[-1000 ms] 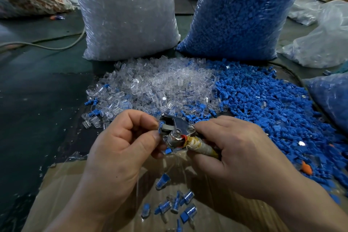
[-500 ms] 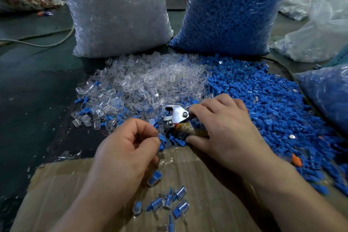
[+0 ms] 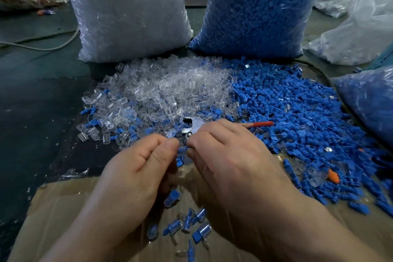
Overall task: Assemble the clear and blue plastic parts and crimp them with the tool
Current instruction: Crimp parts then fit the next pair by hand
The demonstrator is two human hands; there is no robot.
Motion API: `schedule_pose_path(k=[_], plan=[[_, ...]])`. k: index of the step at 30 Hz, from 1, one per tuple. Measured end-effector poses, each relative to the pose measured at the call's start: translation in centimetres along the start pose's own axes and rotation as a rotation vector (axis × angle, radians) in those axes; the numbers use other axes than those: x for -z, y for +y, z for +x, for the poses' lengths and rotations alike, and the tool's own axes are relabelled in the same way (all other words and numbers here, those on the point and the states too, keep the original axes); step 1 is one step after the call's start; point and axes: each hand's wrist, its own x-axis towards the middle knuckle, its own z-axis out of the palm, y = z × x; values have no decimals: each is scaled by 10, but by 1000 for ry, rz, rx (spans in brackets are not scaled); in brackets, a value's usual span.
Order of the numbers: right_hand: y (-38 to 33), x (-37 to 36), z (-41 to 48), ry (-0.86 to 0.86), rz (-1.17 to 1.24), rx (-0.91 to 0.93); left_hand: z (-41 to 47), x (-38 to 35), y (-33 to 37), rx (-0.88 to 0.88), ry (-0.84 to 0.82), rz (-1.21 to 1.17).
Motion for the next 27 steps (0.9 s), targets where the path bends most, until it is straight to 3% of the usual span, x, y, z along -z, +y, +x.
schedule_pose_path(k=[4,7,9,12,14,15,19,23,27], plan=[[-9,6,1,-45,134,-45,0,3,1,-43,-33,-12],[-12,7,-1,-118,381,-230,-2,6,1,-187,-29,54],[-12,10,-1,-180,728,-412,-2,7,2,-313,-29,121],[-14,13,3,-333,1450,-754,-2,6,5,-505,-34,199],[-13,14,3,-396,1630,-816,-2,9,3,-565,-58,237],[-11,14,3,-418,1521,-793,-2,12,2,-539,-77,235],[0,12,-3,-349,386,-403,4,27,-4,-336,-92,418],[-10,14,-3,-412,165,-190,7,26,-11,-277,-201,647],[-16,10,-4,-502,108,-91,6,21,-9,-296,-312,659]])
